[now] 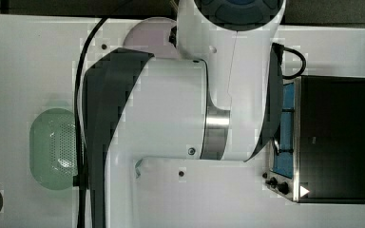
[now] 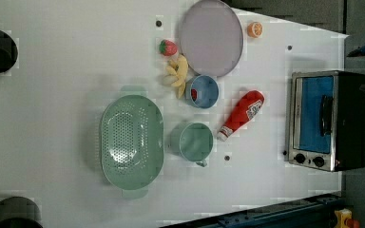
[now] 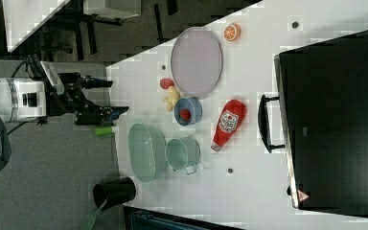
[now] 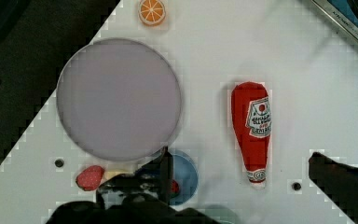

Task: Pick Ketchup from oven and place it on table.

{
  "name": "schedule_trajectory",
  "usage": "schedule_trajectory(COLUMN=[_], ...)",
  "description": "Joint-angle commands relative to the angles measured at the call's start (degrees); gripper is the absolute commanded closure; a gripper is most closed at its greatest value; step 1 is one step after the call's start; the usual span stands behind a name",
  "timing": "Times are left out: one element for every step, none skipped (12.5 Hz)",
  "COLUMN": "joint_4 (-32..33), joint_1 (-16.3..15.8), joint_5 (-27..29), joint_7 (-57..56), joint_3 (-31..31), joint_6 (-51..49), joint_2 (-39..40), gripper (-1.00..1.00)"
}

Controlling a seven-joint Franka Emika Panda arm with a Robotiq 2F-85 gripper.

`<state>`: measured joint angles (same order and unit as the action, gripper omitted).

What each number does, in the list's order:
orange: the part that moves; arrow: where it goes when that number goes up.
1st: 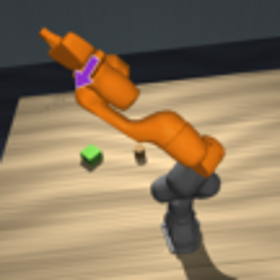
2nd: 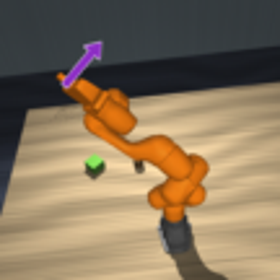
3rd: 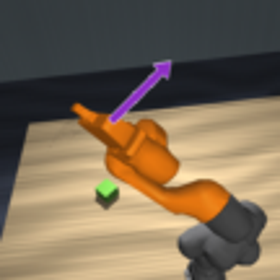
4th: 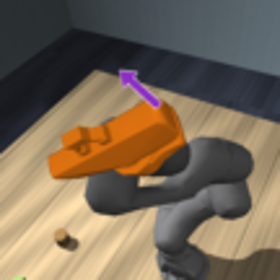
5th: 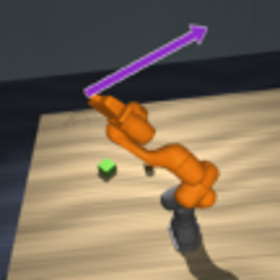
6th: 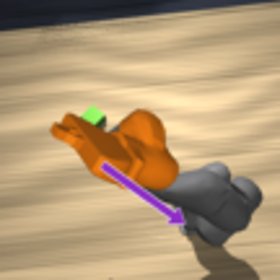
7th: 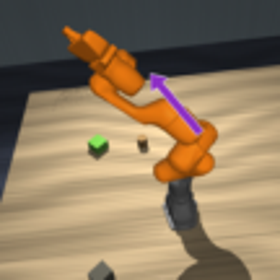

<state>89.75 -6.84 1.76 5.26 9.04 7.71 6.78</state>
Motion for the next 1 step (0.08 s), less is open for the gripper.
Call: schedule_trajectory(joint_4=[0.08], joint_1=[1.58], joint_5=[-0.25], joint_7=[0.81], joint_3=[0.05], joint_6=[0.93], joint_2=[0.19], gripper=[-1.00])
